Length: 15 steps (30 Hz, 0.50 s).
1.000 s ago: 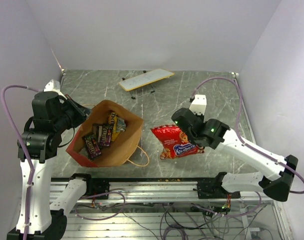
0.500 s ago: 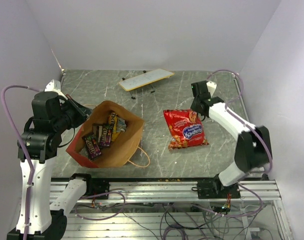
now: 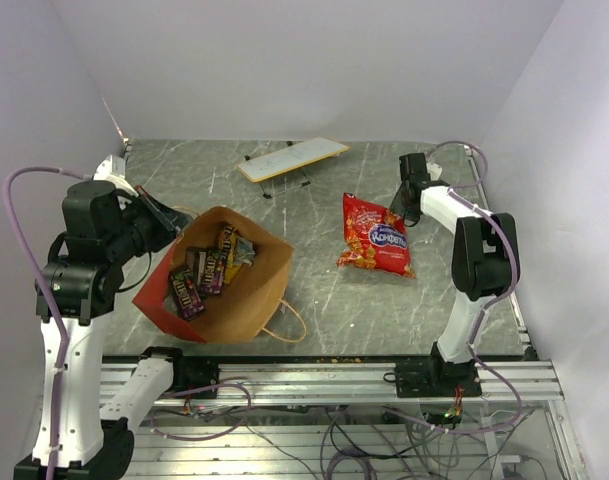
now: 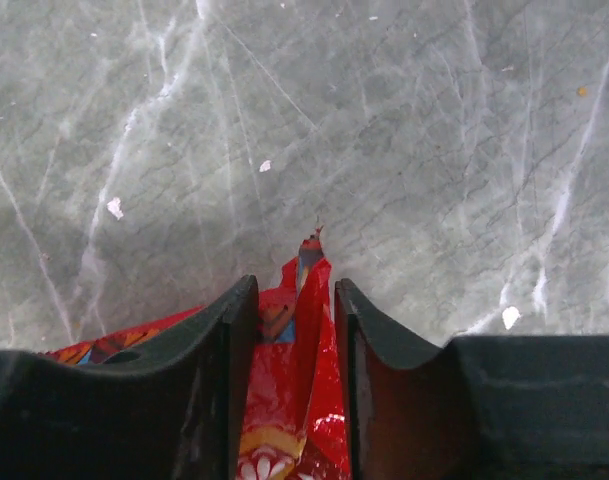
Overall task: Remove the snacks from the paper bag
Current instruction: Place the snack at the center of the board.
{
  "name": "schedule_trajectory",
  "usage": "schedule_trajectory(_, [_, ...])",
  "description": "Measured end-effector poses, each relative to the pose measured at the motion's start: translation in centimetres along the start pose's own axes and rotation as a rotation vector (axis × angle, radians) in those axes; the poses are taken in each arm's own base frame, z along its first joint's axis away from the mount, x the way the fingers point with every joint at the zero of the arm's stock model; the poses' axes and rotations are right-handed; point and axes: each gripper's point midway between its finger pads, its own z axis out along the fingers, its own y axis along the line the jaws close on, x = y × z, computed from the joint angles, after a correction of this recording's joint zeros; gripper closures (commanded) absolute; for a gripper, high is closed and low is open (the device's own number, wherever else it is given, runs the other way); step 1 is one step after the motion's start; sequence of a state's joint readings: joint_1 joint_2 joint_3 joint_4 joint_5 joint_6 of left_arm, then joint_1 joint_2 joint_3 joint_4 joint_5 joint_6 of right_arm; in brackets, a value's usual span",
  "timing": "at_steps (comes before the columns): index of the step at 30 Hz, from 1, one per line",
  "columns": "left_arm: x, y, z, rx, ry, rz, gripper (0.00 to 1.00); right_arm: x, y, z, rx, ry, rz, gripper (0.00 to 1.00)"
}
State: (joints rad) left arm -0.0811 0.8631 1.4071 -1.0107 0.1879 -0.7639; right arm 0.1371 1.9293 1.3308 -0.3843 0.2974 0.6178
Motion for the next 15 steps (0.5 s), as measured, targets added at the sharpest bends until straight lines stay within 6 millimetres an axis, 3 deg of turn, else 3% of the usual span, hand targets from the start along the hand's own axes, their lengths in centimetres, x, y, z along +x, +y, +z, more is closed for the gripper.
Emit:
schedule_trajectory(3, [0.1,-0.7,-0.4,0.038,-0.002,0.005,0.93,-0.6,0.0,-1.1,-0.014,-0.016,-0.026,0.32])
schedule_trajectory(5, [0.5,-1.1,-0.6,0.072,0.010,0.006,0.93,-1.3,-0.3,-2.8,-0.025,-0.035,-0.053,0.25])
schedule_trajectory(11, [1.3,-1.6,0.0,0.125,0.040,0.002,0.93,-4.2,-0.7,-9.8,-0.109,-0.131,-0.068,0.24])
schedule_trajectory(15, [1.7,-1.7,0.3,0.147,0.060,-0.003,0.93,-3.8,0.3,-15.1,-0.254,-0.156,-0.073,0.25])
